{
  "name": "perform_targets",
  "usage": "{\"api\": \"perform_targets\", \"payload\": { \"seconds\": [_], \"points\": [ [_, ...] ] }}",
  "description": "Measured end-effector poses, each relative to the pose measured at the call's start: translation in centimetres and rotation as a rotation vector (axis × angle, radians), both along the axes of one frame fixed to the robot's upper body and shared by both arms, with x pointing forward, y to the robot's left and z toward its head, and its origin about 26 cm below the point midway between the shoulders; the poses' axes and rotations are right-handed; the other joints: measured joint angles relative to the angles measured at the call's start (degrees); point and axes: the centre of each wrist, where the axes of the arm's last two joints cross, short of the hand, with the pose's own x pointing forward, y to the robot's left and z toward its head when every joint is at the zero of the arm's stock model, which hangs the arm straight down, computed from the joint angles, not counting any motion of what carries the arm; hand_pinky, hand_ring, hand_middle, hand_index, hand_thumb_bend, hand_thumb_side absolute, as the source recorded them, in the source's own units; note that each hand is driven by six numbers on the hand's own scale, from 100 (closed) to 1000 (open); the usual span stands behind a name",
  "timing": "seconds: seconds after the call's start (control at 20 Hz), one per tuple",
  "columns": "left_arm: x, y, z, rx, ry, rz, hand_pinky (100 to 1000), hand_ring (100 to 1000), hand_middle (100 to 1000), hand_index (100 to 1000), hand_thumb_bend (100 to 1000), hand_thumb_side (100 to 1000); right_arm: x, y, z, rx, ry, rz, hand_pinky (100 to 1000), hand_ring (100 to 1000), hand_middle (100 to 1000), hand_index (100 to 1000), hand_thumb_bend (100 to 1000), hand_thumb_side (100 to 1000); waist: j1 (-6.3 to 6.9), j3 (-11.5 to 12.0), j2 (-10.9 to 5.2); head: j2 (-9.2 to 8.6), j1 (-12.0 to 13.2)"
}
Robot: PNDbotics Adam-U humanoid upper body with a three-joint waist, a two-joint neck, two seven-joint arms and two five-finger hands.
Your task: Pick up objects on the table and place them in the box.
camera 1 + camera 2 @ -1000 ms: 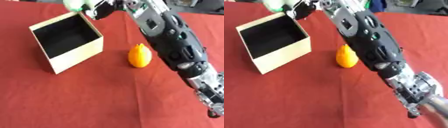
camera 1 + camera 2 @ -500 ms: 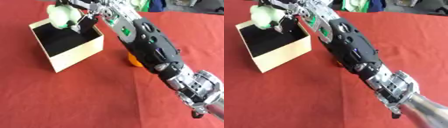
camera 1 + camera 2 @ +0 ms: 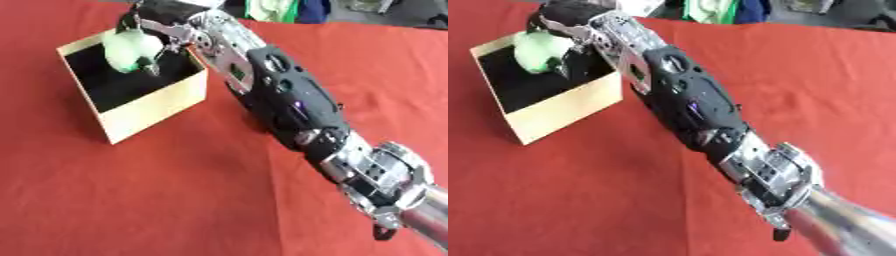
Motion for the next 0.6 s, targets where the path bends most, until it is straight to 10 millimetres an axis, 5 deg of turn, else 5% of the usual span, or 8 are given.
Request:
{"api": "perform_targets", "payload": {
  "seconds": [0.2,0.6],
  "points": [
    [0.00,-0.01,0.00,0.002,0.003,-0.001,706,792,792,822,106,752,0.09,0.14,-0.05,-0.036,0.003,0.019,798,812,710,948,100,273,0.00,0.0,0.01,0.02,-0.1],
    [0.01,-0.03,0.02,0.002,0.006,-0.004,706,790,792,820,104,749,-0.01,0.21,0.23,-0.146,0.011,0.052,880,921,813,996,100,551,-0.08,0.0,0.01,0.02,-0.2]
  ]
}}
